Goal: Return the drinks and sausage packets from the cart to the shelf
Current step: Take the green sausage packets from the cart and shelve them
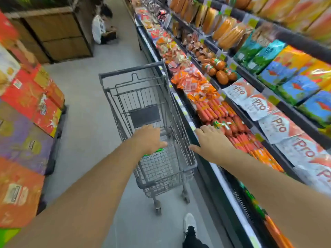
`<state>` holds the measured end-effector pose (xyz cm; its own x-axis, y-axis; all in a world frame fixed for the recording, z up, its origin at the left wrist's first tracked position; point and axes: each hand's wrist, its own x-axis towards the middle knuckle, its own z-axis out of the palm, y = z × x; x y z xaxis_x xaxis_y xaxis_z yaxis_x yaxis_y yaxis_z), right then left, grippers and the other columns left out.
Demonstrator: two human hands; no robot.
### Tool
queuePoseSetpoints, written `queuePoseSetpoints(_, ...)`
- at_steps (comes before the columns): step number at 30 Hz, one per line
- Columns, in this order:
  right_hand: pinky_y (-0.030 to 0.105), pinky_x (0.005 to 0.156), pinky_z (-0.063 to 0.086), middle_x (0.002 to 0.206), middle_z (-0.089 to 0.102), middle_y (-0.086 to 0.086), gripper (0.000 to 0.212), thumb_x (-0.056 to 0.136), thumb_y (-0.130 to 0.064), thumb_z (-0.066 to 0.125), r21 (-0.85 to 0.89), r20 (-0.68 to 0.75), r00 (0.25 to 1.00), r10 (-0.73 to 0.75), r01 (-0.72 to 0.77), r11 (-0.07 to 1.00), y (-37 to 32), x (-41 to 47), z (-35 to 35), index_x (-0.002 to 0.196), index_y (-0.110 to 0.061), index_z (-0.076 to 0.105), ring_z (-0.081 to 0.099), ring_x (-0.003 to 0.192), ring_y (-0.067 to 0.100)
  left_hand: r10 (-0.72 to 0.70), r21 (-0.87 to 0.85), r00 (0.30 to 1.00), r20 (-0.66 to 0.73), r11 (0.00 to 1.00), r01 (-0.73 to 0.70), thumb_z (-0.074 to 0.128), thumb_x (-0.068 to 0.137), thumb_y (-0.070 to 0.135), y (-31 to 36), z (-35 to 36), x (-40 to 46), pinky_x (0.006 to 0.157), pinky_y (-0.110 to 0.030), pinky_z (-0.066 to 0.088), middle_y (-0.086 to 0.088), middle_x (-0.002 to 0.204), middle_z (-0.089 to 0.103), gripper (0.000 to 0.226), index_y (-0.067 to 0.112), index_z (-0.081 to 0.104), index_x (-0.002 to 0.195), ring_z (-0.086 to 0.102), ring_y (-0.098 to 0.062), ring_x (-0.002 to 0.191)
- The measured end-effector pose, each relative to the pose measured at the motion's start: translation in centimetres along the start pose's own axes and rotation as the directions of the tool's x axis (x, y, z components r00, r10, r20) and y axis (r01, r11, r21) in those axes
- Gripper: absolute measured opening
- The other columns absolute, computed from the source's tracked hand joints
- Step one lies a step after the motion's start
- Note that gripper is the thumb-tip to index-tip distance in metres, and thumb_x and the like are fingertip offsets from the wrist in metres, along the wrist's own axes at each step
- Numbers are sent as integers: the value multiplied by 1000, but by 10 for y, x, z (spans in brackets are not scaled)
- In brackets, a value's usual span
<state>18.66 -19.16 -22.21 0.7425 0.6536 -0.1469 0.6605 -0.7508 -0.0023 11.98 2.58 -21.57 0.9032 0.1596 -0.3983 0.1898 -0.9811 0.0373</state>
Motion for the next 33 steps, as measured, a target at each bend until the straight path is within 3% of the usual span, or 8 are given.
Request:
queuePoseSetpoints(2, 42, 100, 41, 124, 54, 9, 57, 92, -58, 47, 16, 23, 999, -46, 46, 999, -4, 34, 7, 126, -12, 50, 49, 120, 30, -53, -42, 999, -4, 998, 53, 49, 90, 62, -16, 8, 19, 96, -47, 45, -16, 127, 54, 60, 11, 54, 122, 50, -33, 115)
queuePoseSetpoints(8, 41, 104, 39, 128, 52, 9, 57, 93, -54, 47, 13, 102, 981, -165, 165, 986, -15, 129, 34, 130, -11, 48, 46, 125, 29, -152, -118, 987, 47, 981, 157, 50, 90, 61, -51, 34, 72, 103, -46, 41, -15, 129, 52, 66, 10, 48, 132, 48, -31, 120)
queuePoseSetpoints(12, 43, 105, 39, 131, 51, 10, 55, 93, -53, 47, -1, 165, 966, -200, 203, 979, -25, 173, 62, 129, -11, 48, 46, 125, 30, -181, -139, 979, 90, 971, 193, 48, 91, 61, -71, 54, 105, 108, -52, 37, -19, 144, 42, 74, 13, 35, 145, 38, -37, 133)
queuePoseSetpoints(15, 43, 106, 38, 131, 52, 11, 55, 93, -50, 48, 17, 223, 954, -202, 203, 979, -38, 210, 90, 130, -11, 49, 46, 125, 31, -186, -149, 974, 131, 967, 205, 49, 91, 60, -93, 74, 134, 110, -52, 36, -19, 149, 37, 77, 11, 33, 148, 36, -36, 136)
queuePoseSetpoints(20, 43, 107, 37, 134, 50, 13, 57, 93, -50, 49, -3, 291, 939, -183, 192, 981, -56, 254, 133, 133, -8, 46, 45, 127, 32, -140, -179, 970, 198, 968, 176, 49, 93, 56, -131, 109, 177, 105, -48, 40, -17, 137, 48, 59, 10, 48, 130, 42, -34, 128)
queuePoseSetpoints(29, 45, 102, 39, 131, 51, 15, 58, 93, -53, 49, -29, 412, 908, -76, 96, 995, -79, 320, 225, 130, -8, 46, 47, 125, 34, -117, -261, 933, 340, 942, 213, 47, 93, 58, -170, 201, 257, 99, -47, 43, -19, 121, 52, 60, 4, 53, 119, 48, -36, 117)
queuePoseSetpoints(33, 46, 103, 38, 133, 50, 15, 60, 93, -53, 48, -9, 464, 884, -64, 77, 997, -84, 354, 277, 132, -8, 46, 46, 126, 34, -148, -294, 914, 378, 917, 270, 52, 89, 60, -172, 245, 297, 101, -49, 42, -19, 126, 51, 65, 8, 52, 128, 47, -36, 119)
